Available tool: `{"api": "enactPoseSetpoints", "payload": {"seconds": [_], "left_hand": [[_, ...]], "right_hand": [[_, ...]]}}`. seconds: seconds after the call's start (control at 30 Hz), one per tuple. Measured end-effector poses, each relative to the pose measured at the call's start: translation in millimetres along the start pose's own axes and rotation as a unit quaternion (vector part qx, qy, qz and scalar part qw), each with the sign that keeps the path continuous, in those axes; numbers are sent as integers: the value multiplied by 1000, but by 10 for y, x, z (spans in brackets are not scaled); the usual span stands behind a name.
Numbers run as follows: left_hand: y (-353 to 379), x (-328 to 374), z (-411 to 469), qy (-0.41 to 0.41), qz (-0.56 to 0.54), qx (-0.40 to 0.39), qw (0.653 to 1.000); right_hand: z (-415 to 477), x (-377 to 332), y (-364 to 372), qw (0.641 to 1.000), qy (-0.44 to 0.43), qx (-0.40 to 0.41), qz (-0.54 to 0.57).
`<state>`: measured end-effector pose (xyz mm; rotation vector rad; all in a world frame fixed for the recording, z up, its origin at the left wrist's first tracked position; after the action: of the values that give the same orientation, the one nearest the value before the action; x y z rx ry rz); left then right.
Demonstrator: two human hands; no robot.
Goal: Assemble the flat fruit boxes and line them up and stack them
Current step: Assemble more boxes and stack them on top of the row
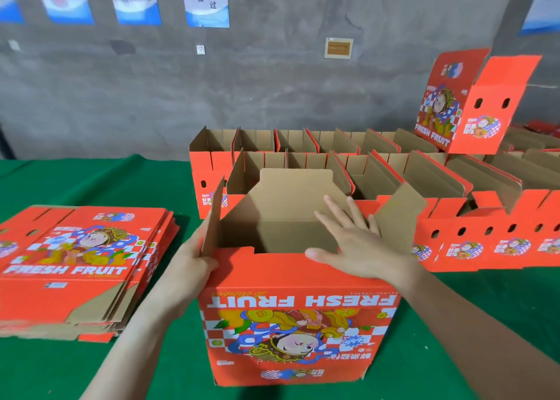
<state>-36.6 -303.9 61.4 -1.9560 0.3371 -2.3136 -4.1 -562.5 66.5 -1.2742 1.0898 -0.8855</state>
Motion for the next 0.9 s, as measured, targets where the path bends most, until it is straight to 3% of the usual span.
{"api": "enactPoseSetpoints", "payload": {"seconds": [0.17, 0.27, 0.4, 0.53, 0.6, 0.67, 0.8, 0.83, 0.9], "left_hand": [[63, 101, -38, 55, 135, -74, 987], [93, 41, -8, -16, 198, -147, 969], [66, 189, 256, 9, 241, -78, 967], [187, 140, 420, -1, 289, -136, 948], [156, 96, 444, -29, 277, -145, 949], [124, 53, 460, -33, 282, -153, 946], [141, 56, 476, -10, 311, -156, 937], [150, 62, 475, -6, 315, -157, 936], [158, 76, 478, -4, 319, -160, 934]], "right_hand": [[30, 73, 90, 1000, 10, -28, -6], [22, 72, 92, 1000, 10, -28, -10], [-14, 47, 80, 1000, 1, -16, -1], [-90, 51, -2, 1000, 5, 16, 17], [-163, 49, -115, 997, -4, 75, 2], [-280, 60, -314, 980, -25, 198, -9], [-634, 434, -656, 887, 18, 449, 101], [-690, 567, -659, 867, 37, 473, 156], [-685, 751, -512, 851, 68, 421, 305]]}}
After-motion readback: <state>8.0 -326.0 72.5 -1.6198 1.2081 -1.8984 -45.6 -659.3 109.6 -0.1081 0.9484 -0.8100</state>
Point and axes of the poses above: each hand's wrist, its own z-axis towards the middle knuckle, its own y-axis out of the palm, x = y × z, the point moved 6 cm from there along z, towards the middle knuckle, and after that the axes turned 5 degrees about -x, right-handed, at the moved point
